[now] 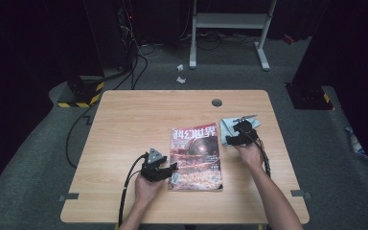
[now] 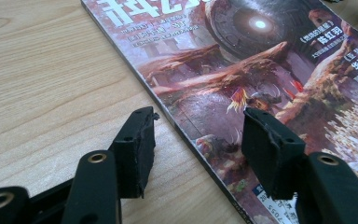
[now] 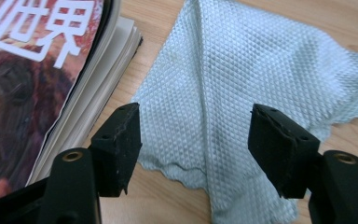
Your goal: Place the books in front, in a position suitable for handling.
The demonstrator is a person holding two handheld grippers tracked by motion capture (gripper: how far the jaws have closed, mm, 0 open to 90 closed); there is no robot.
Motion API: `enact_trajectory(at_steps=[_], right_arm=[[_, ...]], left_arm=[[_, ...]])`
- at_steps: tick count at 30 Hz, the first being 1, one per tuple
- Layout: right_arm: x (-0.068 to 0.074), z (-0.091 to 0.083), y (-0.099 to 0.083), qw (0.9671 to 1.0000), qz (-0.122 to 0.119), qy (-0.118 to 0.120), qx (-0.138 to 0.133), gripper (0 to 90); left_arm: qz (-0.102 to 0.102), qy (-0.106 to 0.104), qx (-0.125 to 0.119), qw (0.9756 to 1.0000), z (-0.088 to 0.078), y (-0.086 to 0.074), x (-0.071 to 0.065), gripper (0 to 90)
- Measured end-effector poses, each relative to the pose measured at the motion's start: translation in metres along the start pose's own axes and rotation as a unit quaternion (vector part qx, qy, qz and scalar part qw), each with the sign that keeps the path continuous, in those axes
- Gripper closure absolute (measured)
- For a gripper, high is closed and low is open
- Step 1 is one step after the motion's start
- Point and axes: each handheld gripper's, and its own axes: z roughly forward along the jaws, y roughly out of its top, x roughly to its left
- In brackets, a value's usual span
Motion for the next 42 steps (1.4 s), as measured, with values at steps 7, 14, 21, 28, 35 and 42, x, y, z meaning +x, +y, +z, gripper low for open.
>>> enact_trajectory(at_steps=[7,14,21,28,35,42], right_arm=[[-0.002,0.021,0.001,0.9994,0.025,-0.004,0.022,34.3],[-0.001,0.016,0.0,0.9997,-0.002,-0.002,0.023,63.7],[-0.001,0.011,-0.001,0.9986,-0.03,-0.001,0.043,84.9],[0.0,-0.015,-0.005,0.9981,-0.057,0.006,0.024,85.4],[0.009,-0.059,-0.016,0.9946,-0.095,0.037,-0.022,85.3],[0.03,-0.089,-0.036,0.9864,-0.143,0.069,-0.043,85.3]], left_arm=[[0.003,0.006,0.002,1.0,0.0,0.0,0.0,41.0],[0.003,0.014,0.002,0.9999,0.0,0.0,-0.001,37.2],[0.004,0.014,0.002,0.9999,0.0,0.0,0.0,37.0],[0.005,0.003,0.0,1.0,0.0,0.0,0.0,41.9],[0.005,0.003,0.0,1.0,0.001,0.0,-0.001,41.8],[0.005,0.003,-0.001,1.0,0.001,0.0,-0.001,41.8]])
